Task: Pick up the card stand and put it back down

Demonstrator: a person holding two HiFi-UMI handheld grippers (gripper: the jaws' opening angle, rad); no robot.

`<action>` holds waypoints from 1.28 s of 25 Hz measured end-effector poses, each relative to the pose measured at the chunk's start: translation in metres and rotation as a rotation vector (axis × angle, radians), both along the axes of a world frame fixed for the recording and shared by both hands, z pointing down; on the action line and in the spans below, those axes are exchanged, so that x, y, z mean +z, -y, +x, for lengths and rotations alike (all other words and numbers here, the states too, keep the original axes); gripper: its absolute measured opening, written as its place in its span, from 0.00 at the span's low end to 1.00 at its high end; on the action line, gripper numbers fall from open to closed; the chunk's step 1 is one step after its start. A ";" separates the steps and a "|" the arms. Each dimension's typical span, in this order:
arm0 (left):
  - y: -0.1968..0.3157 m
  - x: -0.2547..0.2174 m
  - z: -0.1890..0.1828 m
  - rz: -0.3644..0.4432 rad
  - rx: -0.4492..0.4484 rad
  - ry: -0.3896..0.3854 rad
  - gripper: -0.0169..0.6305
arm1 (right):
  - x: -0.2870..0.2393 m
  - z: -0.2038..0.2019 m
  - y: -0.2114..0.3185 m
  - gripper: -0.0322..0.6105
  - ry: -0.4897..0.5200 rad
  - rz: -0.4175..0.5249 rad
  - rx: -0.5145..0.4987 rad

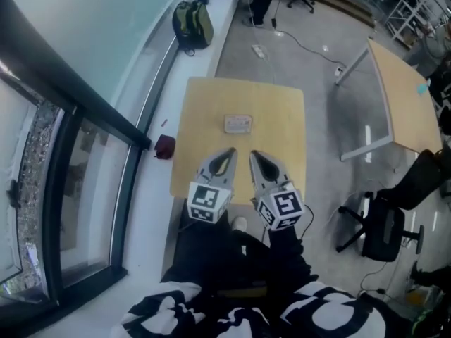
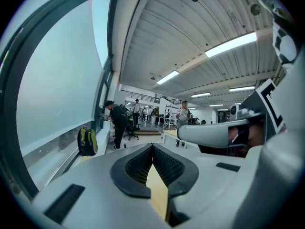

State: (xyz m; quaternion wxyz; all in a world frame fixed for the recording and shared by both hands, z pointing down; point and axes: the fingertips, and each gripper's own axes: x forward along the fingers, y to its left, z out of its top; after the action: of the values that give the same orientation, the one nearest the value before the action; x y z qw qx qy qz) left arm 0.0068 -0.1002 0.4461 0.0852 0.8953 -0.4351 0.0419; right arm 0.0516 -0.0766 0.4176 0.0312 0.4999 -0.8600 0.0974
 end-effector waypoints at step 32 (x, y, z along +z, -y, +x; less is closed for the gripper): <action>0.094 0.219 -0.060 -0.246 0.193 0.172 0.08 | 0.186 0.013 0.062 0.07 0.015 -0.296 -0.001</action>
State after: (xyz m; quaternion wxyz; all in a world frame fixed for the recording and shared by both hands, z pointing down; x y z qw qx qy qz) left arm -0.0528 -0.1940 0.6648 0.1522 0.9088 -0.3446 0.1792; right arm 0.0648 -0.1387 0.6037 0.0982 0.4885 -0.8368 0.2269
